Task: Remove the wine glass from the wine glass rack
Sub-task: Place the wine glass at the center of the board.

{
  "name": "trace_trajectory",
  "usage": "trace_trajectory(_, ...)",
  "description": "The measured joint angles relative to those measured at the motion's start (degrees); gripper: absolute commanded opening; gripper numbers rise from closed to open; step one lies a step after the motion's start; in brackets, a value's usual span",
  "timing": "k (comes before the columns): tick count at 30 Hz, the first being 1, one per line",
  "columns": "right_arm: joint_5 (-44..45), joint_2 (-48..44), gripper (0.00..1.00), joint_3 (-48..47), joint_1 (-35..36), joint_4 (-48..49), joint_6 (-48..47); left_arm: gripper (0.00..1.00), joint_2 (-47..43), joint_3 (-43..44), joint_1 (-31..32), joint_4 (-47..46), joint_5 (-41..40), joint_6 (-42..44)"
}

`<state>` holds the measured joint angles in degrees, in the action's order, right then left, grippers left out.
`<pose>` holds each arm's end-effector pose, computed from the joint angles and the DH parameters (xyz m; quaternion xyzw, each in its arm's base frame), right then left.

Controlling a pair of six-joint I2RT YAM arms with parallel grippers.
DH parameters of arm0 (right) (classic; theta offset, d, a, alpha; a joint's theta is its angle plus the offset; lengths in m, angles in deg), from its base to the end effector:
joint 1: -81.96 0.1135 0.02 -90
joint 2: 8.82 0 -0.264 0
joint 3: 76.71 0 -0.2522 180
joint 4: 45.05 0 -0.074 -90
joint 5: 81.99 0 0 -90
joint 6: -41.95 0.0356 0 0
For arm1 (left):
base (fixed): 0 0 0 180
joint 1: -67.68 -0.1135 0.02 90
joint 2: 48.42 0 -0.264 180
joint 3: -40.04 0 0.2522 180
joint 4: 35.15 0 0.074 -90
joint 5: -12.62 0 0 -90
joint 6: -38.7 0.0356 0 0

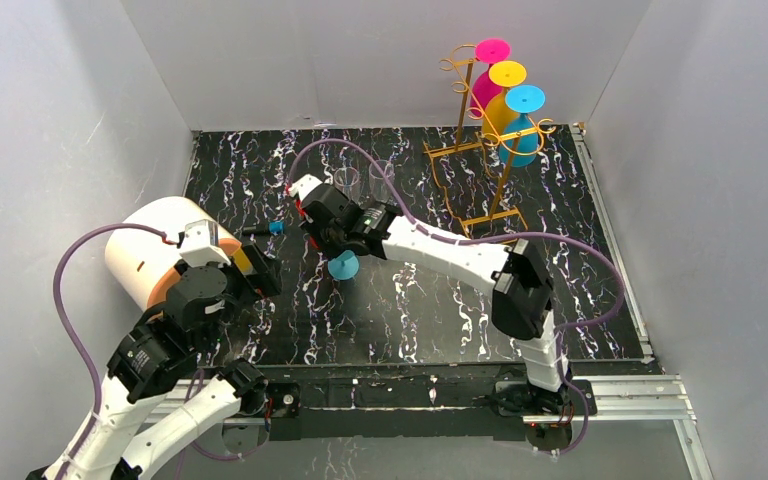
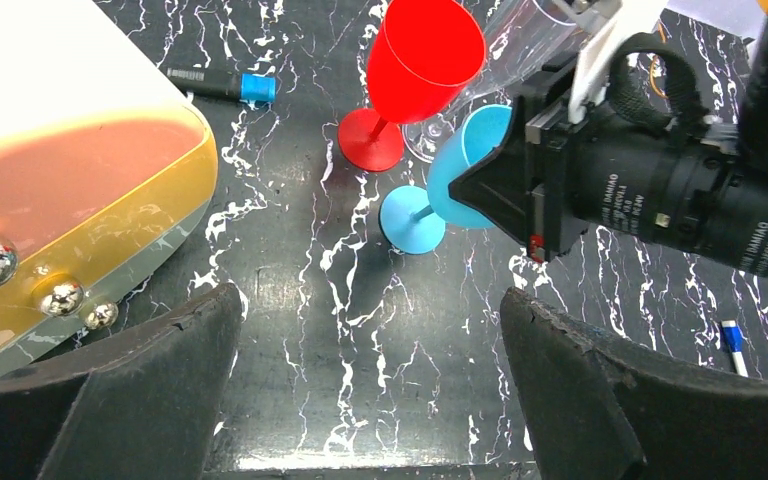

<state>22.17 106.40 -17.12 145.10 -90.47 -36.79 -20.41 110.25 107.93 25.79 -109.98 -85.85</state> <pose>0.2185 0.4122 0.3051 -0.3472 0.8322 0.1634 0.4002 0.0675 -0.0320 0.3735 -0.1245 0.7873 -0.1584 0.5827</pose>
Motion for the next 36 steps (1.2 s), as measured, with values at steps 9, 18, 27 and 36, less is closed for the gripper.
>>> trace_trajectory(9,0.5,3.43,0.16,-4.83,0.26,-2.16,-1.01,0.98,-0.02,0.98,0.0,1.03,-0.92,0.04)
trace_trajectory(18,0.48,5.79,0.27,-8.68,0.26,-4.31,-1.66,0.98,0.0,1.81,0.0,1.33,-1.09,0.24)
trace_trajectory(27,0.39,6.67,0.34,-11.34,0.26,-5.49,-2.05,0.98,1.09,2.43,0.0,1.6,-1.03,0.44)
trace_trajectory(36,0.07,6.64,0.38,-13.38,0.26,-5.6,-2.01,0.98,1.2,2.56,0.0,2.29,-0.9,0.44)
